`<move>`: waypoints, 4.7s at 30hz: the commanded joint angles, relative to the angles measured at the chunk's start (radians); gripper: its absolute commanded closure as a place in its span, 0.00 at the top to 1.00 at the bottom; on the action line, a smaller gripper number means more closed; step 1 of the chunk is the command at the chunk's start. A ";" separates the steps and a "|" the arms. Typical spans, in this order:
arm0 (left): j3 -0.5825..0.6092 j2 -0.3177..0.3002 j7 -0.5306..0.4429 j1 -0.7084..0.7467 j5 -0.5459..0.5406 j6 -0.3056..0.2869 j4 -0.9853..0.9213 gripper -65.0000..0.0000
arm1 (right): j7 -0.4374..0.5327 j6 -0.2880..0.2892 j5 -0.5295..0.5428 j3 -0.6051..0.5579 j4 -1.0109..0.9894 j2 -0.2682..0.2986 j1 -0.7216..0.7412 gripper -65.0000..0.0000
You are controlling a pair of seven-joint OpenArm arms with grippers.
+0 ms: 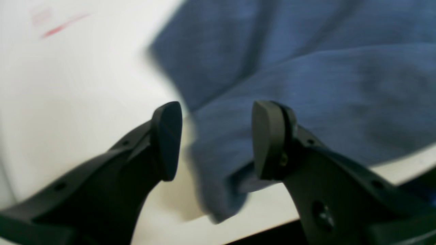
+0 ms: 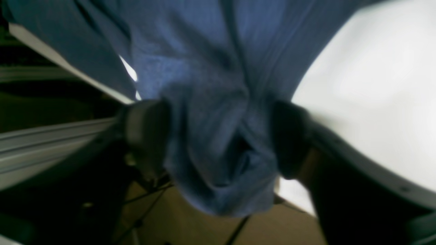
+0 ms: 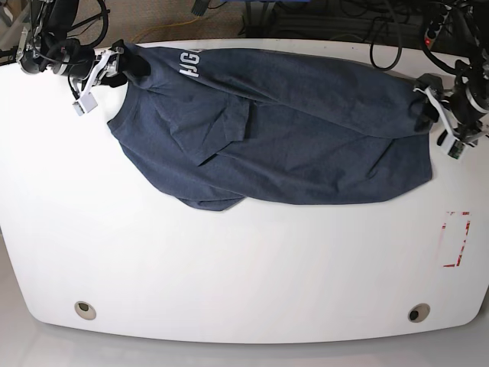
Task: Fold the T-shirt properly
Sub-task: 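Pull the shirt back with both grippers and lay it flat, then release the shirt with both grippers and move them along its edges, then grasp the shirt edges again with both grippers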
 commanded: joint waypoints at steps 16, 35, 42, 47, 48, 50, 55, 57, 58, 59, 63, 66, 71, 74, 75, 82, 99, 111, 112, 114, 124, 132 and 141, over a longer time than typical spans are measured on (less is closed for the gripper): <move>0.149 -0.145 -0.053 0.032 0.327 0.003 -0.056 0.47 | 0.038 0.002 -0.247 -0.062 0.011 0.092 0.024 0.37; 0.065 -0.169 -0.071 0.068 0.152 0.003 -0.021 0.47 | 0.042 0.002 -0.095 -0.053 0.014 0.206 0.086 0.38; -0.053 -0.071 -0.047 -0.024 0.054 0.003 -0.023 0.47 | 0.104 0.002 -0.113 -0.051 0.005 0.201 0.153 0.44; -0.053 -0.010 -0.019 -0.057 0.143 0.003 -0.023 0.48 | 0.130 0.002 -0.240 -0.051 0.001 0.167 0.250 0.63; -0.050 -0.004 -0.013 -0.066 0.155 0.003 -0.023 0.48 | 0.130 0.002 -0.274 -0.051 0.001 0.158 0.274 0.66; -0.049 0.015 -0.007 -0.077 0.171 0.003 -0.023 0.48 | 0.132 0.002 -0.351 -0.051 0.001 0.143 0.324 0.68; -0.050 0.055 -0.010 -0.077 0.215 0.003 -0.024 0.48 | 0.132 0.002 -0.529 -0.053 -0.012 0.089 0.443 0.68; -0.047 0.056 -0.011 -0.077 0.241 0.003 -0.023 0.48 | 0.132 0.002 -0.575 -0.054 -0.065 0.074 0.492 0.68; -0.047 0.058 -0.011 -0.077 0.249 0.003 -0.023 0.48 | 0.135 0.002 -0.587 -0.054 -0.099 0.071 0.517 0.68; -0.046 0.058 -0.011 -0.077 0.255 0.003 -0.023 0.48 | 0.144 0.002 -0.604 -0.053 -0.159 0.069 0.557 0.67; -0.047 0.058 -0.014 -0.077 0.260 0.003 -0.023 0.48 | 0.229 0.002 -0.646 -0.059 -0.328 0.074 0.630 0.67; -0.052 0.056 -0.014 -0.077 0.260 0.003 -0.023 0.47 | 0.267 0.002 -0.646 -0.060 -0.424 0.075 0.664 0.67; -0.052 0.056 -0.016 -0.077 0.260 0.003 -0.023 0.47 | 0.272 0.002 -0.646 -0.060 -0.458 0.052 0.672 0.67; -0.052 0.056 -0.016 -0.077 0.260 0.003 -0.023 0.47 | 0.273 0.002 -0.653 -0.060 -0.458 0.008 0.670 0.67; -0.052 0.056 -0.016 -0.077 0.260 0.003 -0.023 0.47 | 0.275 0.002 -0.653 -0.060 -0.458 -0.004 0.670 0.67; -0.049 0.056 -0.016 -0.078 0.260 0.003 -0.023 0.48 | 0.359 0.002 -0.655 -0.062 -0.501 -0.038 0.657 0.67; -0.052 0.099 -0.013 -0.239 0.261 0.117 -0.107 0.48 | 0.445 0.002 -0.656 -0.079 -0.625 -0.032 0.690 0.05; -0.049 0.147 -0.013 -0.385 0.261 0.271 -0.331 0.61 | 0.420 0.002 -0.656 -0.109 -0.518 -0.038 0.683 0.00; -0.049 0.148 -0.014 -0.385 0.261 0.271 -0.349 0.68 | 0.420 0.002 -0.656 -0.109 -0.516 -0.038 0.684 0.00; -0.049 0.150 -0.017 -0.387 0.260 0.271 -0.382 0.76 | 0.420 0.002 -0.656 -0.109 -0.516 -0.038 0.684 0.00; 0.020 0.150 -0.016 -0.414 0.174 0.266 -0.523 0.78 | 0.420 0.002 -0.655 -0.109 -0.516 -0.038 0.684 0.00; 0.054 0.150 -0.017 -0.451 0.139 0.266 -0.615 0.78 | 0.420 0.002 -0.649 -0.109 -0.515 -0.038 0.686 0.00; 0.056 0.151 -0.013 -0.465 0.132 0.266 -0.681 0.54 | 0.420 0.002 -0.647 -0.109 -0.513 -0.038 0.687 0.00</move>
